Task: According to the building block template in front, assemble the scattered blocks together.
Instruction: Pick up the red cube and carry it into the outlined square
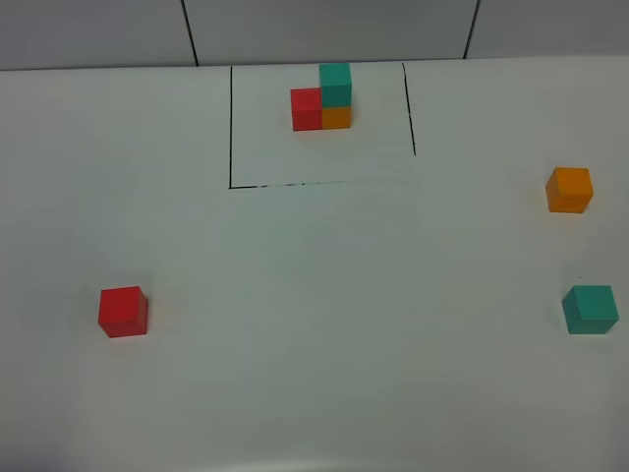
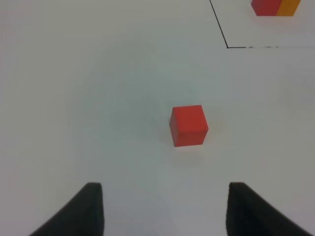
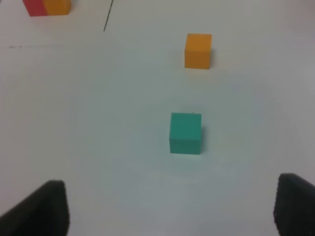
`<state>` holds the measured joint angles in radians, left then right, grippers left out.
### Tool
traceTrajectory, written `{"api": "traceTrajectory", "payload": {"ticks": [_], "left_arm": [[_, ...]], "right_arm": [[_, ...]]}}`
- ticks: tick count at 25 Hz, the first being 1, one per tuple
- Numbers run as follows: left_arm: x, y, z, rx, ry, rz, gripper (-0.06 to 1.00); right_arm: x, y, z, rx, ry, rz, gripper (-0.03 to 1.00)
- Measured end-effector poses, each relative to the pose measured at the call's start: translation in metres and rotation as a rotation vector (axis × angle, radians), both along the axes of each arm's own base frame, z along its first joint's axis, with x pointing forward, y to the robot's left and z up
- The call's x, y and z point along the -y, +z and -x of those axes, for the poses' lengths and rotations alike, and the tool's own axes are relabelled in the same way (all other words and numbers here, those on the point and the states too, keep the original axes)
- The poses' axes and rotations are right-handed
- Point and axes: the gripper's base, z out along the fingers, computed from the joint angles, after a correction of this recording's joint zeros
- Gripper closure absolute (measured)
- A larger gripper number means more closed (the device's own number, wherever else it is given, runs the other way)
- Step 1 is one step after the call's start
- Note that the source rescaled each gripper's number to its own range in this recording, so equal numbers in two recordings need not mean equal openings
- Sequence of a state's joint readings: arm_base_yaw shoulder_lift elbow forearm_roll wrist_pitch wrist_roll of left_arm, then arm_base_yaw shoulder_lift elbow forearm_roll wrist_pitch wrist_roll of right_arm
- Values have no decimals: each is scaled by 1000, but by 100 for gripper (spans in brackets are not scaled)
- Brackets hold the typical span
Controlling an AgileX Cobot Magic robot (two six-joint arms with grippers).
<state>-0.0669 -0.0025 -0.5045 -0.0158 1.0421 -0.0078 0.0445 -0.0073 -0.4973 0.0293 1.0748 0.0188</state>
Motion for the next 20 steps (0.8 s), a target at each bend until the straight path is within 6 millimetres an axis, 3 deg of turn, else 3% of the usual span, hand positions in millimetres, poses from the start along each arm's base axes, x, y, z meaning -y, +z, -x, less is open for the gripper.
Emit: {"api": "traceTrajectory", "payload": {"ticks": [20], "left_arm": [[0, 0, 0, 0, 0, -1, 72]], "right_arm": [[0, 0, 0, 0, 0, 0, 27]]}}
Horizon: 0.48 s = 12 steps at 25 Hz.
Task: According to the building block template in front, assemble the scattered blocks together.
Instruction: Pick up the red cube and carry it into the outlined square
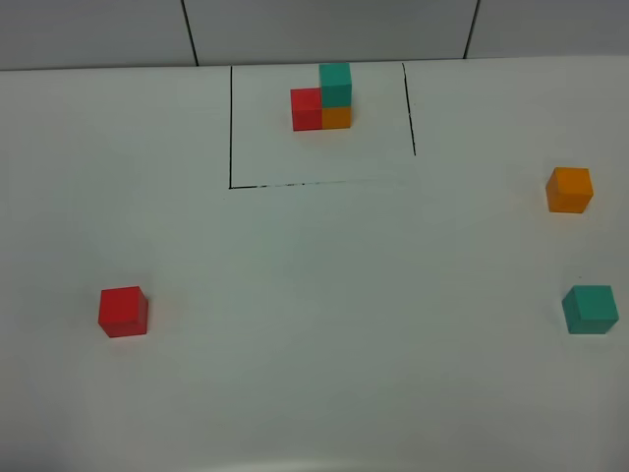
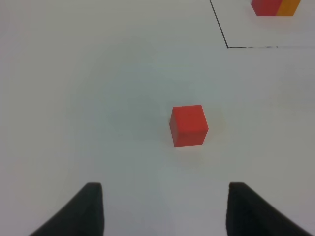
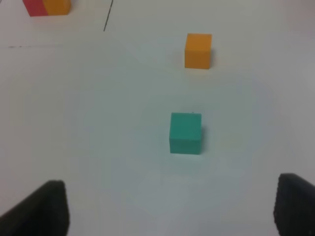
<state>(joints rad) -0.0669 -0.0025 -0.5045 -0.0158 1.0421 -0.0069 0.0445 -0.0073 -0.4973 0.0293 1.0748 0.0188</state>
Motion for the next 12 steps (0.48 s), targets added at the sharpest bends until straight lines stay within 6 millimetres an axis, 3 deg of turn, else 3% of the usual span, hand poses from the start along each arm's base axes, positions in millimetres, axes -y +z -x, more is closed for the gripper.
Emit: {"api": "traceTrajectory", "payload": {"ticks": [7, 10, 12], "left_arm": [[0, 0, 0, 0, 0, 0, 68], [0, 0, 0, -1, -4, -6, 54], [0, 0, -1, -5, -11, -18, 38]], "right_arm": [[0, 0, 0, 0, 0, 0, 27], [0, 0, 0, 0, 0, 0, 27], [0, 0, 0, 0, 0, 0, 27]]}}
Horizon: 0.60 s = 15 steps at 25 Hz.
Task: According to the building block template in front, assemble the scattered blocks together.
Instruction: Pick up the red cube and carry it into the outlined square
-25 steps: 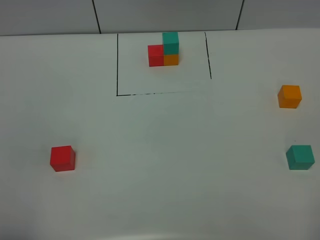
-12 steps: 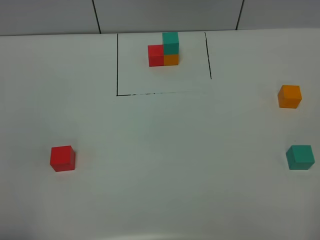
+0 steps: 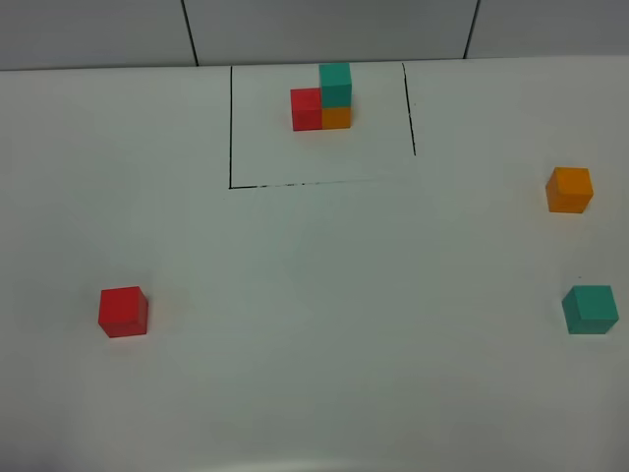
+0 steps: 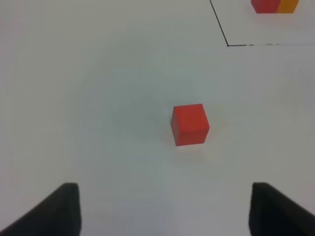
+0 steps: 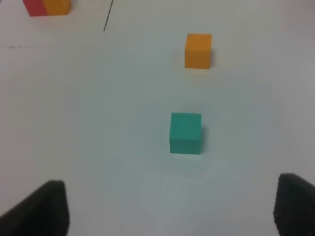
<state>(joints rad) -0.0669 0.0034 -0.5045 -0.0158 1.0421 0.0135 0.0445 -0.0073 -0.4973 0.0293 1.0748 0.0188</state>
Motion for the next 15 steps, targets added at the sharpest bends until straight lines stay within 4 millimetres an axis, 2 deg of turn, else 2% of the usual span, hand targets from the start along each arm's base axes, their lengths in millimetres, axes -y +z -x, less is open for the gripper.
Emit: {"api": "traceTrajectory", "payload": {"ticks": [4, 6, 10, 15], "left_arm": [[0, 4, -7, -30, -7, -13, 7], [1, 10, -14, -41, -10, -19, -2], [2, 22, -34, -107, -13, -25, -6], [7, 36, -72, -270, -27, -10, -6]], "right_arm": [[0, 0, 0, 0, 0, 0, 27], [0, 0, 0, 0, 0, 0, 27], [0, 0, 0, 0, 0, 0, 27], [0, 0, 0, 0, 0, 0, 27]]}}
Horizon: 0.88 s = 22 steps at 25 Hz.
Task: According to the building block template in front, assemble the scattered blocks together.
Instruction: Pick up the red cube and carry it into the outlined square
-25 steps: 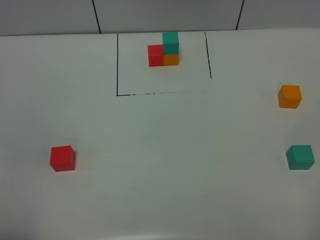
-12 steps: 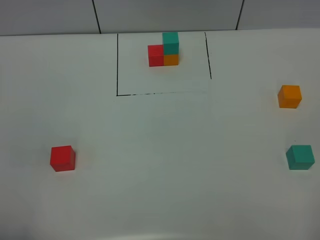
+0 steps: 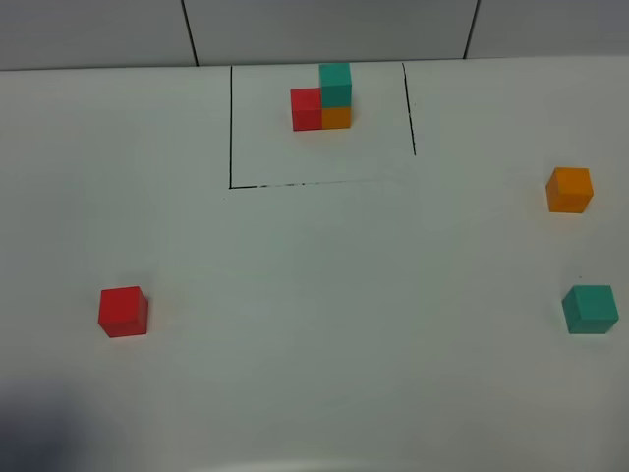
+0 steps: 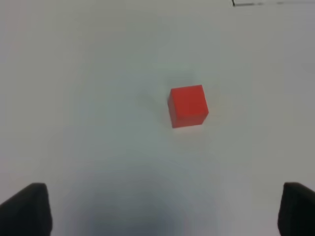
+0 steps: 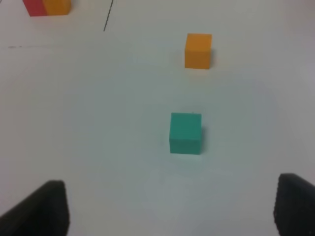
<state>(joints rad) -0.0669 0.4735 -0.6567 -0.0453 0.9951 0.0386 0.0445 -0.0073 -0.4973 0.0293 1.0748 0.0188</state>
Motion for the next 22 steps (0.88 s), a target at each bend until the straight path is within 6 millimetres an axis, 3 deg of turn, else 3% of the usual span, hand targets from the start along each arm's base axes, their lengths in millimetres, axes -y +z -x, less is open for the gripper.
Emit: {"api": "traceTrajectory", "payload": {"ticks": [6, 12, 16, 22], "left_arm": [[11, -3, -57, -176, -10, 77, -3], [14, -34, -108, -299, -6, 62, -1], [16, -63, -133, -433, -1, 49, 0], [32, -95, -154, -560, -7, -21, 1]], "right_arm": [[0, 0, 0, 0, 0, 0, 27], [0, 0, 0, 0, 2, 0, 27], [0, 0, 0, 0, 2, 0, 27], [0, 0, 0, 0, 2, 0, 27]]}}
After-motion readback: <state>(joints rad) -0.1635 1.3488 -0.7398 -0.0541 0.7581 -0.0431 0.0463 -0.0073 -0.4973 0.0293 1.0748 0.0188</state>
